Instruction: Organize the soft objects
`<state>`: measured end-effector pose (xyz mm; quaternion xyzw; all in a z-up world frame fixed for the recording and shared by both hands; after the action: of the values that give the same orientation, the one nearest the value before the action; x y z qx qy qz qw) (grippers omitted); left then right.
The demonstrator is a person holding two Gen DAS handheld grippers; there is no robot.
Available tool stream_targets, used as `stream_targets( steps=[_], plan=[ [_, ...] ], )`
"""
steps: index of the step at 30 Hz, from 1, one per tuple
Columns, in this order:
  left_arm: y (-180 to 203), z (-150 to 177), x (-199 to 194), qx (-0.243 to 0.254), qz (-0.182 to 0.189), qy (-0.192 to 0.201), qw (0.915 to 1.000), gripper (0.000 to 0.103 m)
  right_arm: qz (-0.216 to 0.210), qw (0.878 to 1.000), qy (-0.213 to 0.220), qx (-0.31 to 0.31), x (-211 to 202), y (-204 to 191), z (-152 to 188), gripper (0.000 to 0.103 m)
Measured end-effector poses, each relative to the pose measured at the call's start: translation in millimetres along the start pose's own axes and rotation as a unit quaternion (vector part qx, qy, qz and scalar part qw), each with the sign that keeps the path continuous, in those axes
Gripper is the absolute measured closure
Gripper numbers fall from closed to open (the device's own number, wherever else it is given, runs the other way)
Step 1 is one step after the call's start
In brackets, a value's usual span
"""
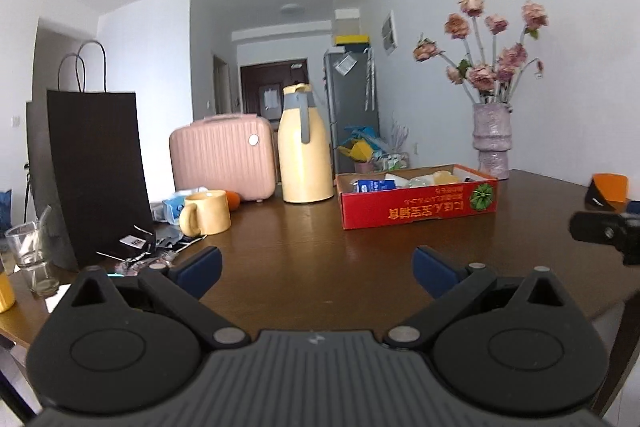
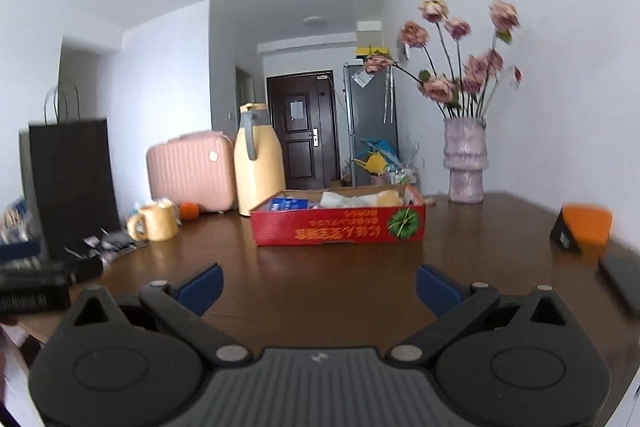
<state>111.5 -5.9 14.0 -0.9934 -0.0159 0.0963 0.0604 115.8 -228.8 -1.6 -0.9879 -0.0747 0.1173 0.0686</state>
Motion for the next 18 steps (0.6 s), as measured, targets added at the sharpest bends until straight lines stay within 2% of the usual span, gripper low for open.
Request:
stream_targets(
  steps=[2, 4, 7, 9, 18],
  plan=[
    [-2, 5, -14, -0.003, 0.011, 0.011, 0.9999, 0.000, -0.006, 1.000, -0.007, 0.003, -8, -4, 5, 0.000],
    [-2, 7, -20, -0.012, 0.026, 0.023, 0.9993, 0.000, -0.007, 1.000, -0.011, -0.024, -11, -9, 9, 0.000],
    [-6, 2, -20, -0.036, 0.017, 0.044, 0.9982, 0.000, 0.007, 0.998, -0.012, -0.058, -7, -12, 10, 0.000],
    [-8, 3, -20, -0.049, 0.020, 0.041, 0.9978, 0.000, 0.016, 0.998, -0.017, -0.052, -5, -12, 10, 0.000],
    [-17, 3, -19, -0.053, 0.020, 0.042, 0.9975, 0.000, 0.004, 0.999, -0.023, -0.048, -5, -17, 11, 0.000]
  ],
)
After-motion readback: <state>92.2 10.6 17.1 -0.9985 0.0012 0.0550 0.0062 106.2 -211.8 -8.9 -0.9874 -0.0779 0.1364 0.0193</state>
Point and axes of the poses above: each gripper's, at about its wrist camera, not at the fingertips, and x roughly the way its jaws point, y to its right, z to its underside, the point moved 7 cm from there along x, roughly the way its jaws point, and after that the axes turned 1 degree about x, right-handed, at the moved point
